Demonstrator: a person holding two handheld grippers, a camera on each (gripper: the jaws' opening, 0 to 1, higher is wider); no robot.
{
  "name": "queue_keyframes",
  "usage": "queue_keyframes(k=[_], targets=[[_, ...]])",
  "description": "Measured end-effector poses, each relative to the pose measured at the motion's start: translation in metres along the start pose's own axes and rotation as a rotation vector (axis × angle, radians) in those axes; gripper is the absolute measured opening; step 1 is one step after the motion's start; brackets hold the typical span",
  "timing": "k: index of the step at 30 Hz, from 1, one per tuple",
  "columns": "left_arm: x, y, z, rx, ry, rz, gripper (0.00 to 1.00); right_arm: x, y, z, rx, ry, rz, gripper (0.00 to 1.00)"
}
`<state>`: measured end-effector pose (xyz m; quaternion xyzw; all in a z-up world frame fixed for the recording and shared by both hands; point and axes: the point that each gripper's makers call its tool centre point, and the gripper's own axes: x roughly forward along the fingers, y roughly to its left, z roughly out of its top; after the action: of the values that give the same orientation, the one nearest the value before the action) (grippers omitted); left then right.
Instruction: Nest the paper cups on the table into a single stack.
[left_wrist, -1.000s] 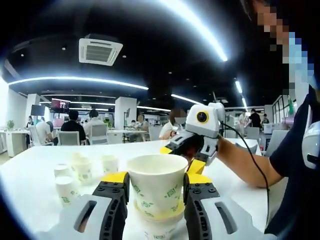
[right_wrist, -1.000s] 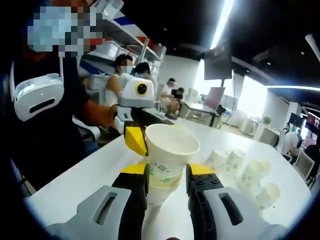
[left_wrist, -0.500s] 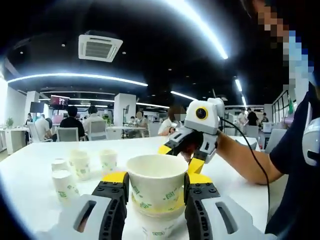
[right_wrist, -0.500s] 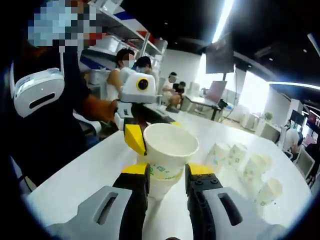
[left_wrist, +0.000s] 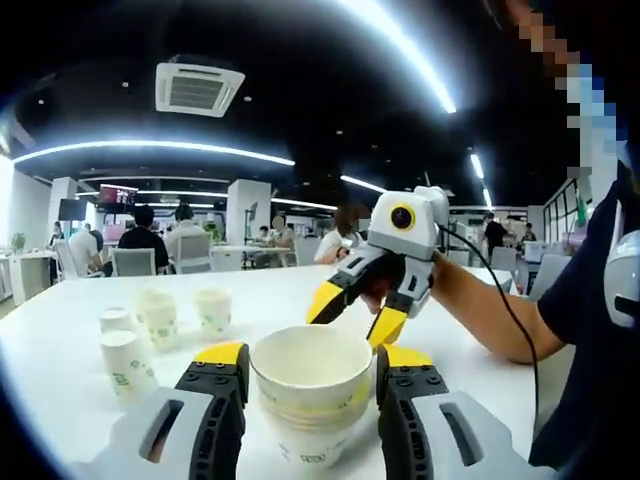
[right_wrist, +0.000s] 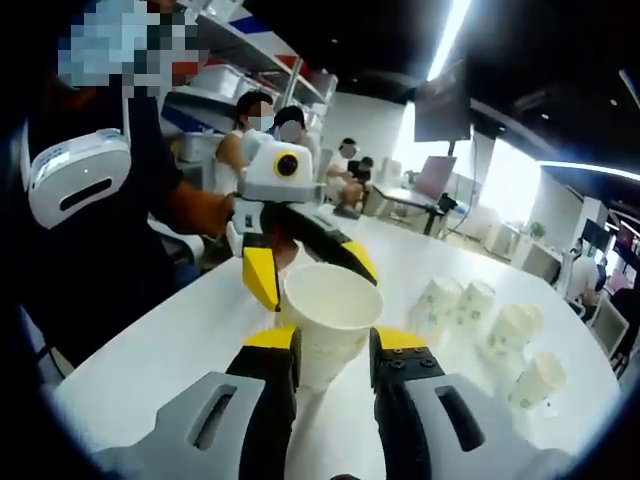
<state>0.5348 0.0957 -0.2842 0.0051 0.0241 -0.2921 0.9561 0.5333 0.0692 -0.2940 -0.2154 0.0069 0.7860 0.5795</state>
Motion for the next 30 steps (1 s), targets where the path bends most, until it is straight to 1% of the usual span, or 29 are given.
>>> queue_keyframes(k=[10,17,22,24,30], targets=[[-0.002,-0.002,-0.010,0.009,0.036,0.001,0.63,0.000,0.003,-0.001,-0.004,0.009,0.006,0.29],[-0.002,-0.003,-0.018,0.024,0.066,0.002,0.65,-0.004,0.000,-0.005,-0.002,0.028,-0.002,0.29],[-0.002,-0.002,-0.022,0.031,0.080,0.008,0.63,-0.004,0.004,-0.007,-0.001,0.035,0.013,0.29],[-0.001,-0.001,-0.023,0.037,0.085,0.016,0.62,-0.002,0.005,-0.010,-0.002,0.048,0.017,0.29],[0.000,0.005,-0.024,0.042,0.076,0.025,0.54,0.005,0.006,-0.013,-0.003,0.065,0.023,0.29]])
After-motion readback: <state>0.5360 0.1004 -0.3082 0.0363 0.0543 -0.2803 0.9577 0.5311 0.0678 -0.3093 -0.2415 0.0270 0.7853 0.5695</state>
